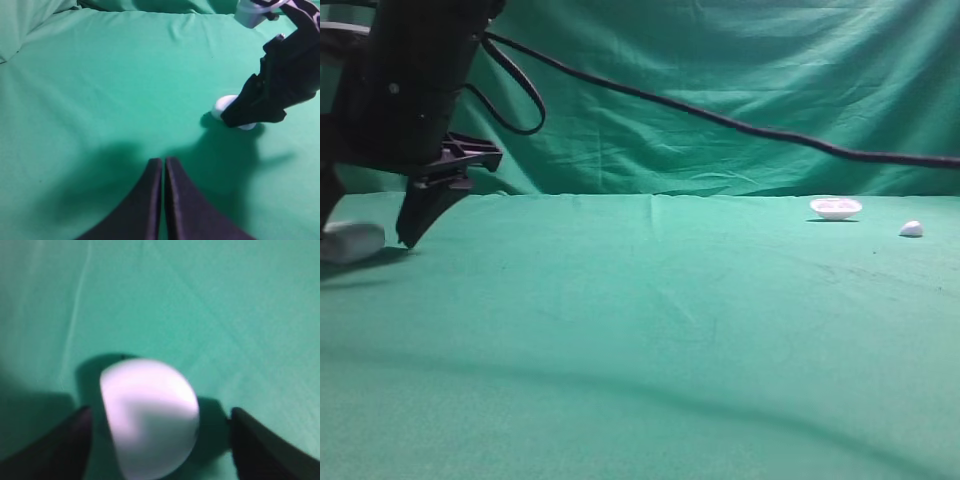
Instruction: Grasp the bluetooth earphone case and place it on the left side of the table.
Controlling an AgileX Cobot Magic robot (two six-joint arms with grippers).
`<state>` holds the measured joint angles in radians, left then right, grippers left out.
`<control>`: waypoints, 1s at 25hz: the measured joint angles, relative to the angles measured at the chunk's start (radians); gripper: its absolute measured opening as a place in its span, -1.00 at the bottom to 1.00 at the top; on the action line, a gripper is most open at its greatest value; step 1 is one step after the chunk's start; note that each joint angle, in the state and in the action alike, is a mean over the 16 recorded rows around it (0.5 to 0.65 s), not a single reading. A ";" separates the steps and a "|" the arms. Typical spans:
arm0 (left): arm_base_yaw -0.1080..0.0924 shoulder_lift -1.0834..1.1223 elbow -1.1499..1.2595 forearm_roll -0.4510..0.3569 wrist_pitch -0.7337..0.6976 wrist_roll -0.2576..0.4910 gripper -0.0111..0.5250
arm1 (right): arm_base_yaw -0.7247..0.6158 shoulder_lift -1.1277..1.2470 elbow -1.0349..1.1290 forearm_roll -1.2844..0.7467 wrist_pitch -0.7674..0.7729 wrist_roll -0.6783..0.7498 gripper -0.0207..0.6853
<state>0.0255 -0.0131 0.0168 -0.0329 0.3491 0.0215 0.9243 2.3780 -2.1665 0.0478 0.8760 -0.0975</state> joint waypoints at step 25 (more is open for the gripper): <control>0.000 0.000 0.000 0.000 0.000 0.000 -0.96 | -0.237 -0.762 0.406 -0.090 0.360 0.216 -0.94</control>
<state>0.0255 -0.0131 0.0168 -0.0329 0.3491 0.0215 0.6877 1.6155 -1.7600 -0.0420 1.2358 0.1182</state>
